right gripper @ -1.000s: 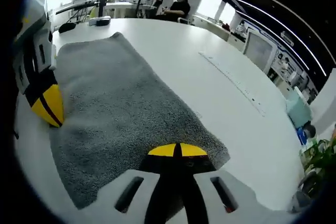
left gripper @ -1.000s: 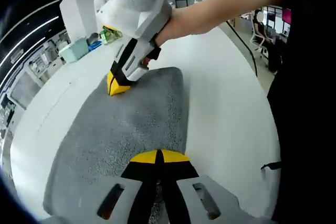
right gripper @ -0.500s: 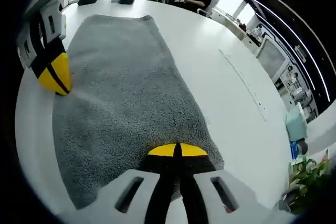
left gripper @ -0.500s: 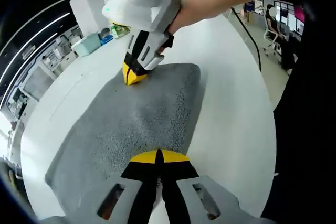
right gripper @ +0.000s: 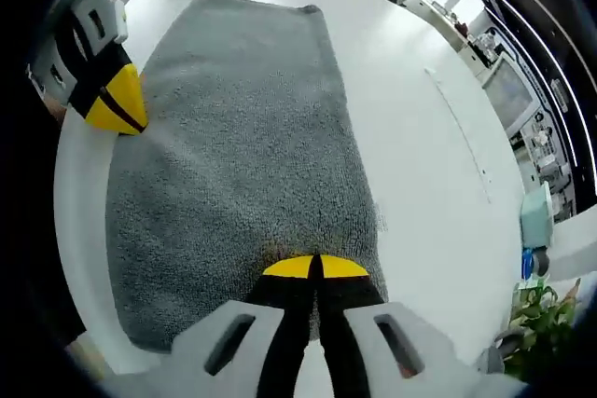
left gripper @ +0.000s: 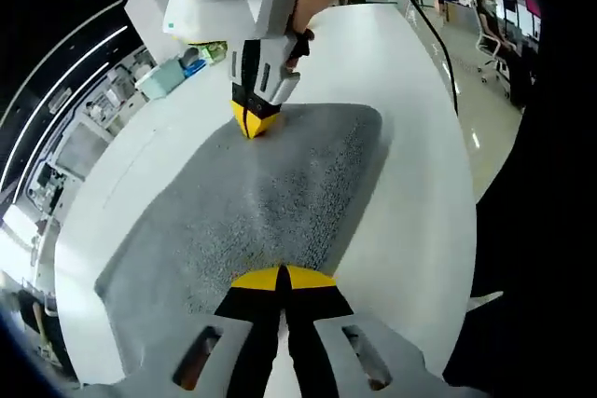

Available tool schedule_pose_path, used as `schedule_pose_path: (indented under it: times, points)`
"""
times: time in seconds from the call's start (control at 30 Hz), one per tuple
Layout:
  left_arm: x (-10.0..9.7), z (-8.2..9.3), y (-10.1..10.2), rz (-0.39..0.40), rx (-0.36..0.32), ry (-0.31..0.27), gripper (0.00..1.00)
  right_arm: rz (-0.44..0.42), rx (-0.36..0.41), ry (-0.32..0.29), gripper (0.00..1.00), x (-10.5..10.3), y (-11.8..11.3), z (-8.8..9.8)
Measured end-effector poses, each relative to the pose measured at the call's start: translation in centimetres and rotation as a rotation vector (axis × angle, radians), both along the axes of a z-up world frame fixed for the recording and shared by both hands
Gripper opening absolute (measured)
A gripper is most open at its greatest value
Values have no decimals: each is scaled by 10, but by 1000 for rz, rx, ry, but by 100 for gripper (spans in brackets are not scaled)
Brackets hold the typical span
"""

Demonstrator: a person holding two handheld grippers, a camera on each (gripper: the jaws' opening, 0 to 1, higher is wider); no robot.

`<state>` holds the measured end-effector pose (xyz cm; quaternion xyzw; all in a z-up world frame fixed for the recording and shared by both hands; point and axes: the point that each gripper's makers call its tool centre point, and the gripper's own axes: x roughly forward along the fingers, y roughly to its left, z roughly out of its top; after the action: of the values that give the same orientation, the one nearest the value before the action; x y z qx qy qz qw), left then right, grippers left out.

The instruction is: Fold the towel on the table until its edges align and the towel forms a compact rectangular stack.

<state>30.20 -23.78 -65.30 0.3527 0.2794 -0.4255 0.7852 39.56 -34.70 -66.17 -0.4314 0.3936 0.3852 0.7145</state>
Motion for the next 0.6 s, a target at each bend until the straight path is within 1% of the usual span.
schedule_pose_path:
  times: [0.07,0.17,0.2,0.27,0.37,0.47,0.5,0.57,0.6]
  points:
    - [-2,0,1,12,-2,6,1,-6,-15,22,0,-4,0,0]
    - [-6,0,3,7,17,-4,1,-15,-35,50,0,-9,0,-1]
    - [-6,0,3,9,20,-2,1,-18,-45,72,0,-13,-1,-1]
    - [-8,0,5,10,21,3,1,-34,-46,98,0,-15,-2,-1]
    - [-9,0,8,28,0,30,1,-70,-45,161,0,-22,-3,-2]
    - [-10,0,11,51,-26,69,1,-149,-35,231,0,-30,-6,-2]
    - [-10,0,11,49,-21,70,1,-165,-38,250,0,-32,-7,-2]
    - [-13,-1,11,25,27,57,1,-174,-46,278,0,-35,-7,-2]
    - [-13,-1,11,20,37,53,1,-177,-56,295,0,-38,-8,-3]
